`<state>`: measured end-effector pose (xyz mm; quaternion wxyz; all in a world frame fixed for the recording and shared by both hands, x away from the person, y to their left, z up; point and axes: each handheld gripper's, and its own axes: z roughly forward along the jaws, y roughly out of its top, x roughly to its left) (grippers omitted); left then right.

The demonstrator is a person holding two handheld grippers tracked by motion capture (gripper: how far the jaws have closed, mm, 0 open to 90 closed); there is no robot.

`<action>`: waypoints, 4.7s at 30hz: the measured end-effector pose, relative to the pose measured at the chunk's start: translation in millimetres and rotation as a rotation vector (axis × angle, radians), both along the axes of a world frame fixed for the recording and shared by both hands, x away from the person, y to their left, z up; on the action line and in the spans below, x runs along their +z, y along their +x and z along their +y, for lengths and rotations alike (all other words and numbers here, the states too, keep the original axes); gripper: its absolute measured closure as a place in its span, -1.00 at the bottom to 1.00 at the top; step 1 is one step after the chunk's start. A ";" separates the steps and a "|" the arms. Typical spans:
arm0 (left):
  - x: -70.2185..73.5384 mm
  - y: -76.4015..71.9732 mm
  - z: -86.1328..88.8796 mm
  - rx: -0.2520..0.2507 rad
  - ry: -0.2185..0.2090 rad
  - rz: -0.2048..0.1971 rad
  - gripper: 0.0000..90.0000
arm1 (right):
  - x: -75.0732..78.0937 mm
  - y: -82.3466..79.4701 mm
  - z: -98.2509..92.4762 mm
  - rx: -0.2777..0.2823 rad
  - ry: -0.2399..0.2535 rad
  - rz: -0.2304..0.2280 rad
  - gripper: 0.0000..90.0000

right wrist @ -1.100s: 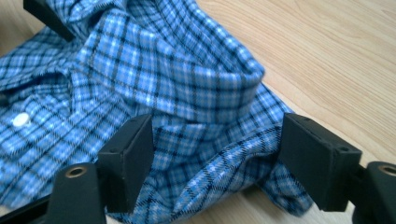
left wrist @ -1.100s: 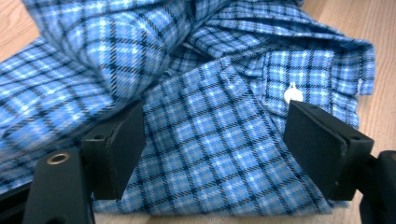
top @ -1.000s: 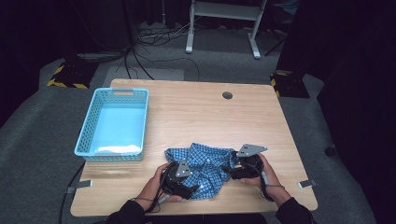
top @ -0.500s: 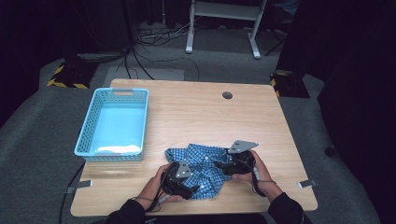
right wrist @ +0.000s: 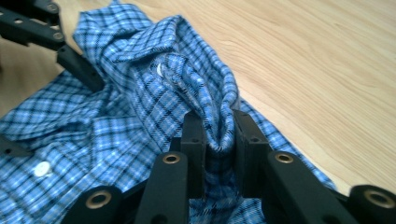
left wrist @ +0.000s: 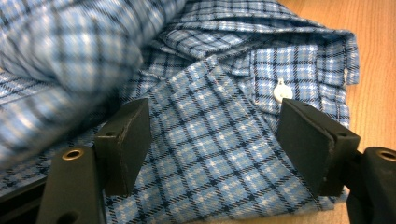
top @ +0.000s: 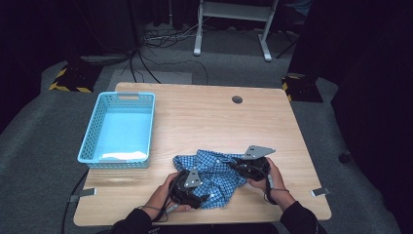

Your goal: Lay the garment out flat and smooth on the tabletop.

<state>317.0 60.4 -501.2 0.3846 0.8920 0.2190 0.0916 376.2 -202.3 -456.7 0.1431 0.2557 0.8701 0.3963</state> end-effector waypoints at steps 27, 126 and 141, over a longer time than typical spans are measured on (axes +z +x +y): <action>-0.2 -2.5 -8.1 -0.020 -0.003 -0.001 -0.37 | 17.8 19.3 -16.8 -0.125 0.030 -0.069 0.72; 0.2 -5.4 -17.7 -0.101 -0.002 0.011 -0.37 | -11.9 130.9 11.9 -0.343 -0.221 0.023 0.71; -0.5 -5.5 -17.6 -0.100 -0.010 0.009 -0.37 | -23.9 133.5 8.4 -0.332 -0.230 0.064 0.65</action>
